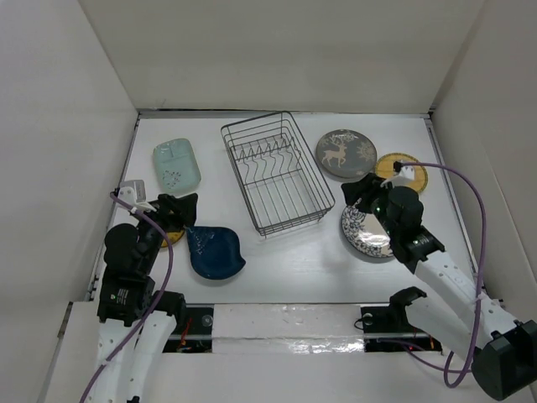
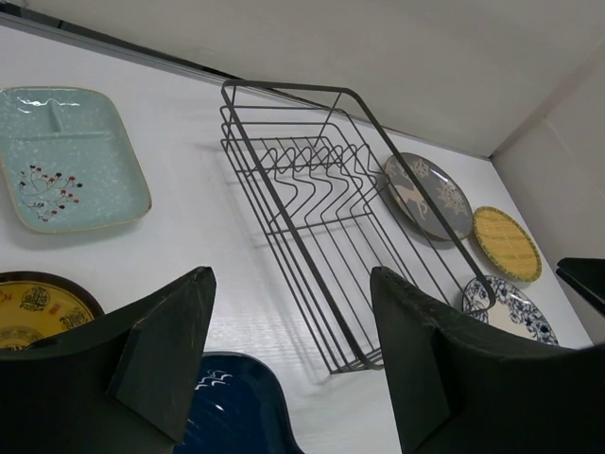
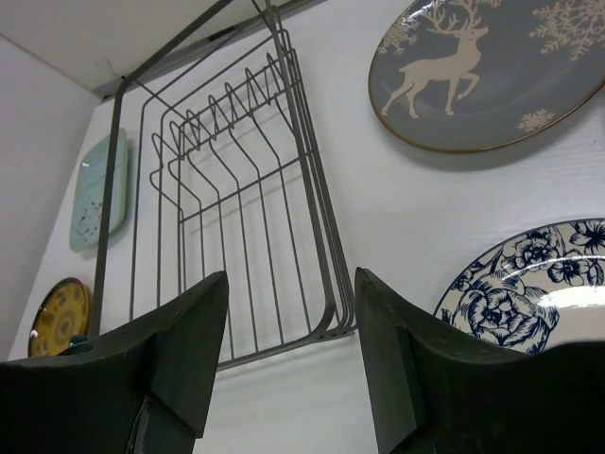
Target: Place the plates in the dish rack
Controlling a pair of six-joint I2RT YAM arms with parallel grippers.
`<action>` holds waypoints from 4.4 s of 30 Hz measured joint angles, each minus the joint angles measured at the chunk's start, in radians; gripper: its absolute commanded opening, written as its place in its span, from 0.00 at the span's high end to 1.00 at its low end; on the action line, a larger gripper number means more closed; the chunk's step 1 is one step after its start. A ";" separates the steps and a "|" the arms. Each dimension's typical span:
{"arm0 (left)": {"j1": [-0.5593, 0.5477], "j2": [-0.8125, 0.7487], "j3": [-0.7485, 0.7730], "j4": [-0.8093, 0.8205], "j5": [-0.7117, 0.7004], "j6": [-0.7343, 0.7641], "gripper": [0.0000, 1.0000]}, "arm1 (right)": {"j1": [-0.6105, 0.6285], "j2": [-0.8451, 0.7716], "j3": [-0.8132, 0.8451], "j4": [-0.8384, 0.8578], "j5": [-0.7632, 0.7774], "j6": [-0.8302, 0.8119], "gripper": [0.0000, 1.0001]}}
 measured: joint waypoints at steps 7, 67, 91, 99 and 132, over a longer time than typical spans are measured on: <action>0.000 -0.026 -0.003 0.000 -0.012 -0.002 0.46 | -0.074 -0.003 -0.004 -0.017 0.001 0.056 1.00; -0.084 -0.129 -0.023 -0.005 -0.094 -0.019 0.74 | -0.887 0.899 -0.018 0.679 -0.343 0.660 1.00; -0.084 -0.116 -0.023 -0.005 -0.095 -0.023 0.72 | 0.056 0.781 0.890 0.038 0.269 -0.242 1.00; -0.084 -0.107 -0.023 -0.005 -0.095 -0.023 0.72 | 0.144 0.996 1.073 -0.169 0.436 -0.433 1.00; -0.084 -0.107 -0.023 -0.005 -0.095 -0.023 0.72 | 0.271 0.955 0.987 -0.032 0.653 -0.635 1.00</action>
